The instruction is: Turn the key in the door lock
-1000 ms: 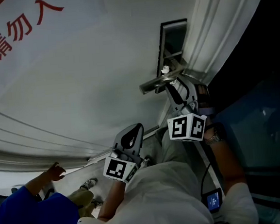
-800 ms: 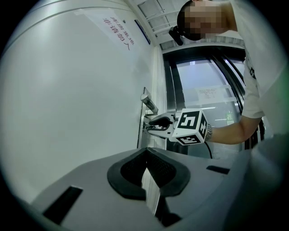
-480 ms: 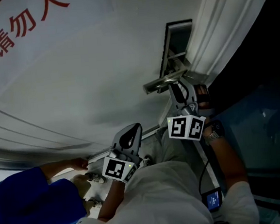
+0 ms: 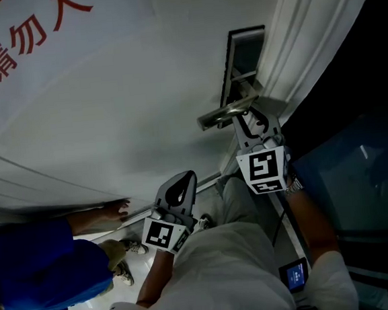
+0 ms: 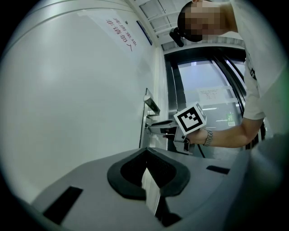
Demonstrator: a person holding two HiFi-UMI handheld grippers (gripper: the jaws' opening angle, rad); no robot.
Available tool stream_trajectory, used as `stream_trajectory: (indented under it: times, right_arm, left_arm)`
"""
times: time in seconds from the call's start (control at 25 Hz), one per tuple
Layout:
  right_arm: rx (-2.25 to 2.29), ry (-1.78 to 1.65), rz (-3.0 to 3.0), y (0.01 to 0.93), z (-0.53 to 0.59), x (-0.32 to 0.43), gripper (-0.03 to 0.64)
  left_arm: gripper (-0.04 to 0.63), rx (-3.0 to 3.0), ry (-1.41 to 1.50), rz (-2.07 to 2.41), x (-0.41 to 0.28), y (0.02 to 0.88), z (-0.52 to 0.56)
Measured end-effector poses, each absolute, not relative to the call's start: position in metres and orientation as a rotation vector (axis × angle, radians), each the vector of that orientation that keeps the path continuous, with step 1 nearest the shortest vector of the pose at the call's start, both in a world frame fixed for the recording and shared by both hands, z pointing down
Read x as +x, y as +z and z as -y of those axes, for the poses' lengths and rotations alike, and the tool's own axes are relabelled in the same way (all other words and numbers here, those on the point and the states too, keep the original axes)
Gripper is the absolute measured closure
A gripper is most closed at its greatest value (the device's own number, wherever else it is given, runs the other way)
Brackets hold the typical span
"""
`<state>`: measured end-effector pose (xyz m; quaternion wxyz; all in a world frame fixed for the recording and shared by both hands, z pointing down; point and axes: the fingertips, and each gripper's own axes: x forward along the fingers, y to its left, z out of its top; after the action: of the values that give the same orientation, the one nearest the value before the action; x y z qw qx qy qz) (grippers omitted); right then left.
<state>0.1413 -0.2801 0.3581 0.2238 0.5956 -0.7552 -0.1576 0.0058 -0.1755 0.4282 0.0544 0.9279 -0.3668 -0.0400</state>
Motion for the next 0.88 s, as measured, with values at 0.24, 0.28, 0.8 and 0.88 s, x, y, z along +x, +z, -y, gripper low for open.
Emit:
stream_trajectory:
  times: [0.24,0.28,0.8,0.88]
  right_arm:
    - [1.741,-0.022,2.345,0.355,0.281,0.148,0.603]
    - [1.756,0.021,2.365,0.354,0.281,0.149,0.603]
    - [1.746,1.806,2.732,0.369,0.286,0.170,0.603]
    - [1.677,2.024,2.731,0.371,0.286,0.170,0.603]
  left_arm:
    - [0.592,2.830,-0.187,1.100,0.005,0.425,0.173]
    - [0.592,2.826,-0.182,1.103,0.005,0.426,0.172]
    - [0.592,2.819,-0.172,1.132,0.005,0.425,0.172]
    - [0.592,2.819,-0.149,1.120,0.007,0.430,0.171]
